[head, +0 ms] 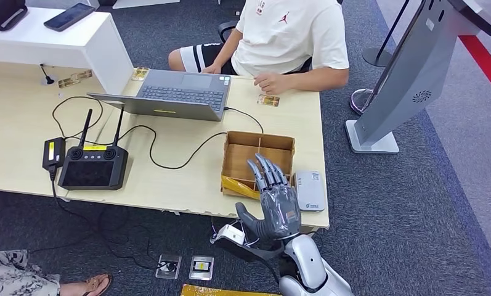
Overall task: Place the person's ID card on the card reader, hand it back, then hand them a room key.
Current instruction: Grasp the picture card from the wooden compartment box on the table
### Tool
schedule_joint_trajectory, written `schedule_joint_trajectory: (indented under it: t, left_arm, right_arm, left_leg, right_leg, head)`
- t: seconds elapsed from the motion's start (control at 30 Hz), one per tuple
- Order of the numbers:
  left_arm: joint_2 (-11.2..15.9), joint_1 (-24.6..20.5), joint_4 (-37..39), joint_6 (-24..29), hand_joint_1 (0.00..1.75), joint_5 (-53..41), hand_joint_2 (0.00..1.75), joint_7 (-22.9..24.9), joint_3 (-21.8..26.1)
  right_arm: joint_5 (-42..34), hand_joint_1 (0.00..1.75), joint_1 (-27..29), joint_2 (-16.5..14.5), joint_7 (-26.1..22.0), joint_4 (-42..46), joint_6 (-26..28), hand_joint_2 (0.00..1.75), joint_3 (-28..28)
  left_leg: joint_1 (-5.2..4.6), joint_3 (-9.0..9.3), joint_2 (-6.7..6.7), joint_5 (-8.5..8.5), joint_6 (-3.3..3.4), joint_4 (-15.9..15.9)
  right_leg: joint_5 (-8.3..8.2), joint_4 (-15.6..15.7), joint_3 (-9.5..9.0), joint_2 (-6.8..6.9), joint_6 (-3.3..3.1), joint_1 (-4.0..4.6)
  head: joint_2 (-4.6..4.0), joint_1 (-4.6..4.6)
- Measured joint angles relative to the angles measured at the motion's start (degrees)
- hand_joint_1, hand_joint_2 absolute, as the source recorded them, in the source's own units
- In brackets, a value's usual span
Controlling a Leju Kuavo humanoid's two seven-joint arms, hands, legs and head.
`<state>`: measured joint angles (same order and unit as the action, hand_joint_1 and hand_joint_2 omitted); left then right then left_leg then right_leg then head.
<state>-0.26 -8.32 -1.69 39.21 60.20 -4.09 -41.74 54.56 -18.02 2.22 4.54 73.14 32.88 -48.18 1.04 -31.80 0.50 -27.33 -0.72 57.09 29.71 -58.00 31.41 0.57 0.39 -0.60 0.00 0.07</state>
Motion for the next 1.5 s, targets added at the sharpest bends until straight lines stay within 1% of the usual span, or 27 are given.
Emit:
schedule_joint_trajectory:
  t: [0.23,0.33,0.43,0.7,0.77,0.87,0.97,1.23,1.5]
  left_arm:
    - [0.0,0.0,0.03,0.0,0.0,0.0,1.75,0.0,0.34]
    - [0.0,0.0,0.03,0.0,0.0,0.08,1.75,0.0,0.37]
    - [0.01,0.0,0.04,0.02,0.0,0.06,1.75,0.0,0.37]
    - [0.02,-0.01,0.17,0.01,0.0,-0.06,1.75,-0.54,0.47]
    - [-0.01,-0.02,0.18,0.0,0.0,-0.13,1.75,-1.31,0.61]
    - [-0.23,-0.13,0.18,0.01,0.0,-0.49,1.75,-2.72,0.72]
    - [-0.44,-0.27,0.18,0.01,0.0,-0.73,1.75,-3.14,0.72]
    - [-0.81,-0.39,0.18,0.01,0.0,-0.92,1.75,-3.27,0.74]
    - [-0.87,-0.41,0.18,0.01,0.0,-1.25,1.75,-3.78,0.76]
  right_arm:
    - [-3.38,0.0,-0.61,-1.94,0.87,-0.63,-13.27,1.75,-0.83]
    - [-4.39,0.0,-0.75,-2.75,0.53,-1.74,-16.39,1.75,-1.57]
    - [-4.25,0.0,-0.85,-3.57,0.58,-3.15,-17.74,1.75,-2.56]
    - [-2.26,0.0,-1.43,-4.55,2.26,-5.9,-15.79,1.75,-3.52]
    - [-0.87,0.0,-1.59,-4.6,3.21,-6.49,-13.71,1.75,-3.58]
    - [1.64,0.0,-1.94,-4.49,4.85,-7.21,-8.81,1.75,-3.47]
    - [2.32,0.0,-2.03,-4.22,5.22,-7.32,-6.78,1.75,-3.28]
    - [3.04,0.01,-2.04,-3.82,5.35,-7.48,-5.5,1.75,-3.13]
    - [4.11,0.15,-2.01,-3.67,5.56,-7.49,-5.6,1.75,-2.27]
  left_leg:
    - [0.01,-0.02,0.0,0.0,0.0,-0.01]
    - [0.01,-0.02,0.0,0.0,0.0,-0.01]
    - [0.0,-0.03,0.0,0.0,0.0,-0.01]
    - [0.0,-0.02,0.0,0.0,0.0,0.0]
    - [0.0,-0.01,0.0,0.0,0.0,0.0]
    - [0.0,0.01,-0.01,0.0,0.0,0.0]
    - [0.0,0.02,-0.02,0.0,0.0,0.0]
    - [0.0,0.02,-0.04,0.0,0.0,0.0]
    - [0.0,0.03,-0.05,0.0,0.0,0.0]
  right_leg:
    - [0.0,0.0,0.01,0.01,0.0,0.01]
    - [0.0,0.0,0.01,0.01,0.0,0.01]
    - [0.0,0.0,0.01,0.01,0.0,0.01]
    - [0.0,0.0,0.01,0.01,0.0,0.0]
    - [0.0,0.0,0.01,0.01,0.0,0.0]
    - [0.0,0.0,0.02,-0.02,0.0,0.0]
    - [0.0,0.0,0.02,-0.03,0.0,0.0]
    - [0.0,0.0,0.02,-0.08,0.0,0.0]
    - [0.0,0.0,0.02,-0.1,0.0,0.0]
  head:
    - [0.0,-0.01]
    - [0.0,-0.01]
    - [0.0,0.0]
    - [0.0,0.0]
    - [0.0,0.0]
    - [0.0,-0.01]
    - [0.0,0.0]
    - [0.0,0.0]
    - [0.0,0.0]
